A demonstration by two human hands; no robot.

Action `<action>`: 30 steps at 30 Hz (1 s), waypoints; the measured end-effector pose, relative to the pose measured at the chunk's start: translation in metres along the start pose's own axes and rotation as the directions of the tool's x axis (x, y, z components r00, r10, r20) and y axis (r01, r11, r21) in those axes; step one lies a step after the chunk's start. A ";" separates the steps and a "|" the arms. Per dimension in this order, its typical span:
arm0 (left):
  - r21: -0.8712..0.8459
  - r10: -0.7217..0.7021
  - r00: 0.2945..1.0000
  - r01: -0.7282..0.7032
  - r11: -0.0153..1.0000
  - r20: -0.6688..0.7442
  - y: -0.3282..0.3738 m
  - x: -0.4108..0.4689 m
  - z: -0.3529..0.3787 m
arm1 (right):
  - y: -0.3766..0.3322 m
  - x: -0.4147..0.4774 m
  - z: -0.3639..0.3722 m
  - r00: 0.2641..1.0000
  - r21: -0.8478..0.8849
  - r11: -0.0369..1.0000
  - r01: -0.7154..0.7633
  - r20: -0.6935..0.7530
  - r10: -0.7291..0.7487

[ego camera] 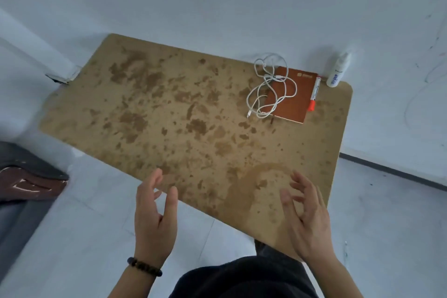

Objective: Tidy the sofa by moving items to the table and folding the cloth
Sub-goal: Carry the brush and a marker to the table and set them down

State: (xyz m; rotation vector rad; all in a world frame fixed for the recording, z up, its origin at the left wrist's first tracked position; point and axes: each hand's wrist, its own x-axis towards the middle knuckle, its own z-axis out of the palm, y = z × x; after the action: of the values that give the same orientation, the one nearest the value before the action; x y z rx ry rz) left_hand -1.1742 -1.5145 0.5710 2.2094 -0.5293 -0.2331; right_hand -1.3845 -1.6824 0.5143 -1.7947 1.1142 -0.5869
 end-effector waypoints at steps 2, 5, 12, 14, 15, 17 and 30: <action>-0.031 0.020 0.996 -0.023 0.999 -0.082 -0.015 -0.007 -0.028 | -0.016 -0.005 0.013 0.998 -0.020 0.997 0.070 0.010 -0.070; -0.079 0.010 0.980 -0.027 0.997 -0.197 -0.055 -0.033 -0.076 | -0.048 -0.030 0.047 0.975 -0.054 0.974 0.218 0.062 -0.215; -0.267 -0.258 0.877 0.156 0.951 -0.405 -0.184 -0.146 -0.211 | -0.115 -0.155 0.176 0.853 -0.068 0.901 0.429 0.358 -0.379; -0.314 -0.345 0.807 0.209 0.926 -0.480 -0.218 -0.180 -0.245 | -0.131 -0.188 0.213 0.797 -0.050 0.885 0.463 0.461 -0.391; -0.340 -0.391 0.765 0.238 0.910 -0.511 -0.233 -0.196 -0.262 | -0.141 -0.202 0.230 0.755 -0.041 0.871 0.489 0.520 -0.400; -0.388 -0.461 0.680 0.271 0.881 -0.570 -0.260 -0.228 -0.296 | -0.166 -0.228 0.266 0.667 -0.011 0.840 0.542 0.614 -0.423; -0.495 -0.617 0.231 0.421 0.760 -0.752 -0.432 -0.262 -0.469 | -0.271 -0.341 0.556 0.285 0.211 0.767 0.606 0.842 -0.457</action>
State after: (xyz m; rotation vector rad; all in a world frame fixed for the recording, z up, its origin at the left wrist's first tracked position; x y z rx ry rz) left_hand -1.1223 -0.8277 0.5334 1.8616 0.8647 0.5586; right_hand -1.0055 -1.0861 0.5149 -2.1810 -0.2241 0.1311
